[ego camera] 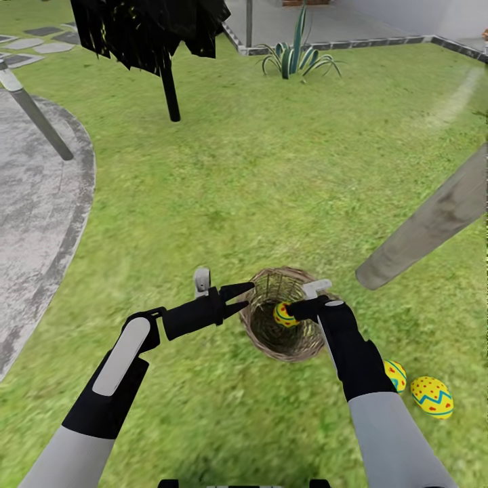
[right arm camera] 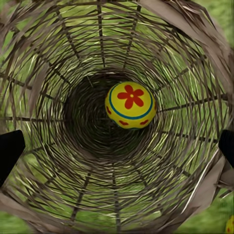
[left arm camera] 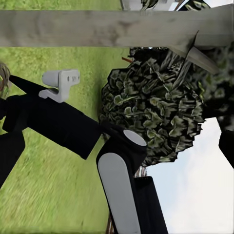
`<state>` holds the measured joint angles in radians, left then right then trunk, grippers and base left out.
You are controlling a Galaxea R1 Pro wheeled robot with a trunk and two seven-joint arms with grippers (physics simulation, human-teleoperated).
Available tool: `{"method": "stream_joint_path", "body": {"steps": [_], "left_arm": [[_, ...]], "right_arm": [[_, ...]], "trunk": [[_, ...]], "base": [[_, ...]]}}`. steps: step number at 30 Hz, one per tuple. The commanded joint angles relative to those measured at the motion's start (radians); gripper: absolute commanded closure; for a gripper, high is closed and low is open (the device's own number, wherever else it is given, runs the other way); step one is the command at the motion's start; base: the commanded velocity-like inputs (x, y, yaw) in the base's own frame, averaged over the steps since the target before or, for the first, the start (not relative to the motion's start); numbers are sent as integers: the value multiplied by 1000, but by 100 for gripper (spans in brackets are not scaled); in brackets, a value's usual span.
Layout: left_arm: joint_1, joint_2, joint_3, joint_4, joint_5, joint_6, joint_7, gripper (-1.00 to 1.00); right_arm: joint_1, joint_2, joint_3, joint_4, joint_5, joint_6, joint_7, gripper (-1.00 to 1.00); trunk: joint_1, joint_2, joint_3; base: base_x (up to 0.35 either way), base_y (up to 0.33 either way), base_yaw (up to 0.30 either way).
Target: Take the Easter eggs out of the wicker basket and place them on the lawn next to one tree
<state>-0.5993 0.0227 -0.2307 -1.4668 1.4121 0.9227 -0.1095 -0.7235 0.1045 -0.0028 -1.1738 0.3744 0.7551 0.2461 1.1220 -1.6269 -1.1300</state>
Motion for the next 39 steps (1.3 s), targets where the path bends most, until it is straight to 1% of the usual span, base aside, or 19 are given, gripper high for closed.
{"method": "stream_joint_path", "body": {"steps": [1, 7, 14, 19, 22, 28, 32, 36, 39], "left_arm": [[0, 1, -1, 0, -7, 1, -9, -100], [-1, 0, -1, 0, -7, 1, -9, -100], [-1, -1, -1, 0, -8, 1, -9, -100], [-1, -1, -2, 2, -8, 0, -9, -100], [0, 0, -2, 2, -8, 0, -9, -100], [0, 1, -2, 1, -9, 0, -9, -100], [0, 2, -2, 0, -9, 0, -9, -100], [0, 2, -2, 0, -9, 1, -9, -100], [0, 1, -2, 0, -9, 0, -9, -100]], "right_arm": [[-1, 1, 0, -1, 11, 4, 7, -100], [-1, 0, 0, -1, 11, 4, 8, -100], [-1, 1, 0, 0, 9, 4, 7, -100], [5, 1, 0, 67, 5, 5, 1, -100], [5, 1, 0, 88, 5, 6, -1, -100], [6, 1, 0, 188, 6, 4, -5, -100], [6, 1, 0, 217, 5, -16, -5, -100], [6, 3, 0, 249, 9, -45, -4, -100], [6, 12, 1, 249, 10, -52, -2, -100]], "trunk": [[0, 0, 1], [0, 0, 10], [0, 0, 20], [0, 0, 27], [0, 0, 31], [0, 0, 39], [0, 0, 43], [0, 0, 44], [0, 0, 45]], "base": [[69, 271, -185], [165, 274, -185], [263, 224, -186], [252, 174, -187], [63, 37, -187], [8, 5, -197], [0, 0, -177], [0, 0, -39], [5, 0, -5]]}}
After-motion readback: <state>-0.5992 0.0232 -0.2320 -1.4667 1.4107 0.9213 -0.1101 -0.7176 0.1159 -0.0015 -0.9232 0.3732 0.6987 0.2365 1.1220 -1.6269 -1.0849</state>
